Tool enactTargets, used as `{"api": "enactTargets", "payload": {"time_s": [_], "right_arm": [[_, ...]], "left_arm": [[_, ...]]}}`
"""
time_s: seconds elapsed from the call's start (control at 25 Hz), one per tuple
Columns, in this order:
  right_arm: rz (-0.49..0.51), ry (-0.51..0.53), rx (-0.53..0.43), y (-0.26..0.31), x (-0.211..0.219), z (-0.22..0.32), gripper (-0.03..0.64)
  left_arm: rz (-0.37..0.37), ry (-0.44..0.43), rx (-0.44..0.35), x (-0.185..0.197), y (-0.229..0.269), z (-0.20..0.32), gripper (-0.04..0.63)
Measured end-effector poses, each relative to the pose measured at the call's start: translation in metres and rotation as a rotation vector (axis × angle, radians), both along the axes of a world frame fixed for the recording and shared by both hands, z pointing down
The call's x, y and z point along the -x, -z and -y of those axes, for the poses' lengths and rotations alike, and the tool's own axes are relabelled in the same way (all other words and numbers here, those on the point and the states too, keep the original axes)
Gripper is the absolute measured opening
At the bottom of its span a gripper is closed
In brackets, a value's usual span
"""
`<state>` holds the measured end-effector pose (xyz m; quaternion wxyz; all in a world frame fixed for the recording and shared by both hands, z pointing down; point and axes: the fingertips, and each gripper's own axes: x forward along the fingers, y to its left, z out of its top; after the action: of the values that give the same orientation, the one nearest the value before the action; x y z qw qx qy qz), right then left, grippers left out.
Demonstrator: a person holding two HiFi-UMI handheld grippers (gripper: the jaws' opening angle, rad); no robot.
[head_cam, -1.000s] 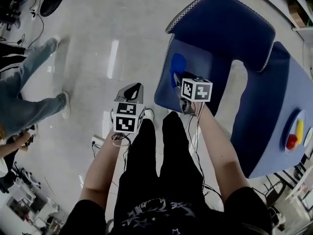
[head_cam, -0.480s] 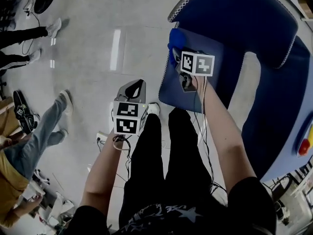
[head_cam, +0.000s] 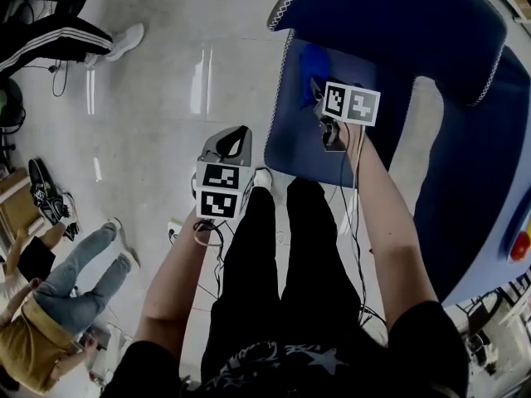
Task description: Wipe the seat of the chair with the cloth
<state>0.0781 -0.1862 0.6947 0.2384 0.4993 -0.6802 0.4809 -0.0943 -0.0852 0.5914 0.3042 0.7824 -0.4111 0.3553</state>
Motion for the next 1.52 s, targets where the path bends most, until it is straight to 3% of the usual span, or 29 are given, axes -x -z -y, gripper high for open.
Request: {"api": "enactTargets", "payload": {"time_s": [0.76, 1.32, 1.52], "right_arm": [[-0.075, -0.231, 0.039, 0.003, -0.196, -0.049, 0.104], [-0.085, -0.408, 0.068, 0.003, -0.265, -0.08, 0.106], [-0.11, -0.418, 0.076, 0.003, -0.275, -0.089, 0.106]], "left_arm": [[-0.034, -0.148, 0.025, -0.134, 0.005, 0.003, 0.021], [-0.043, -0.206, 0.04, -0.178, 0.005, -0.007, 0.021], [-0.059, -0.21, 0.035, -0.186, 0.008, -0.013, 0.021]]}}
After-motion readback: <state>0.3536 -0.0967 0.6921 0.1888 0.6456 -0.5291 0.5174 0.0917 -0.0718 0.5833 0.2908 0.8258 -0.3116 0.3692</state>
